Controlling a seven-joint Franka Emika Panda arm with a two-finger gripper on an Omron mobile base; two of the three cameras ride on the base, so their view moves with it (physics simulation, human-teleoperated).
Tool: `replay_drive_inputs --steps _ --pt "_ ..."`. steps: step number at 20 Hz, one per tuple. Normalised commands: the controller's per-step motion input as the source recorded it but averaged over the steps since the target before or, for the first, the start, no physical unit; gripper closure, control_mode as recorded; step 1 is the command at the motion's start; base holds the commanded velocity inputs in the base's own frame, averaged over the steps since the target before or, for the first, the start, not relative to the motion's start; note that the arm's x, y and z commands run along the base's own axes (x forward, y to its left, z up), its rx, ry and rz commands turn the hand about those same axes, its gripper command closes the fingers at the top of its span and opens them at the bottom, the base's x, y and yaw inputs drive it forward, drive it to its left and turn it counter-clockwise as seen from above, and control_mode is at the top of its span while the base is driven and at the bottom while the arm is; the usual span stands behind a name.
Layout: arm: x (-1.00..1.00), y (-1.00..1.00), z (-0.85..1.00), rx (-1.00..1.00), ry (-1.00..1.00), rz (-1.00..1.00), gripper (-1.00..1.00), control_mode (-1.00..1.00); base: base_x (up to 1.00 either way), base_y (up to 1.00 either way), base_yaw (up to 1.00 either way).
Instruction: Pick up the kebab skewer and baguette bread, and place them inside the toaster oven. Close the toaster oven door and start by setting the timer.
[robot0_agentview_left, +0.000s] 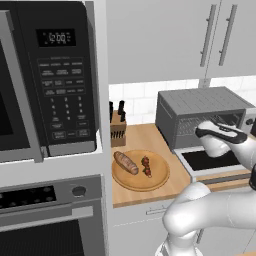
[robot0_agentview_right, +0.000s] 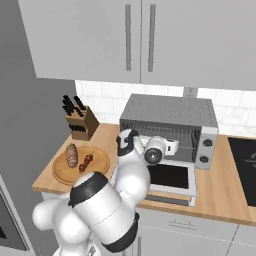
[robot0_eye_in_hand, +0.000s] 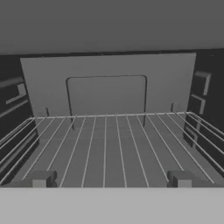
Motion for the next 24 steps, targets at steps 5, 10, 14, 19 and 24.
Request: replay_drive_inputs --steps 5,10,14,19,24 --pt "0.1 0.0 0.0 0.0 0.0 0.0 -1.0 -1.0 0.0 0.0 0.0" --pt "0.12 0.0 -0.02 0.0 0.0 0.0 -1.0 -1.0 0.0 0.0 0.0" --pt "0.03 0.0 -0.14 0.0 0.01 0.0 -1.0 -1.0 0.0 0.0 0.0" --pt "0.01 0.0 -0.17 0.0 0.04 0.0 -1.0 -1.0 0.0 0.0 0.0" --pt "0.0 0.0 -0.2 0.0 0.04 0.0 -1.0 -1.0 0.0 0.0 0.0"
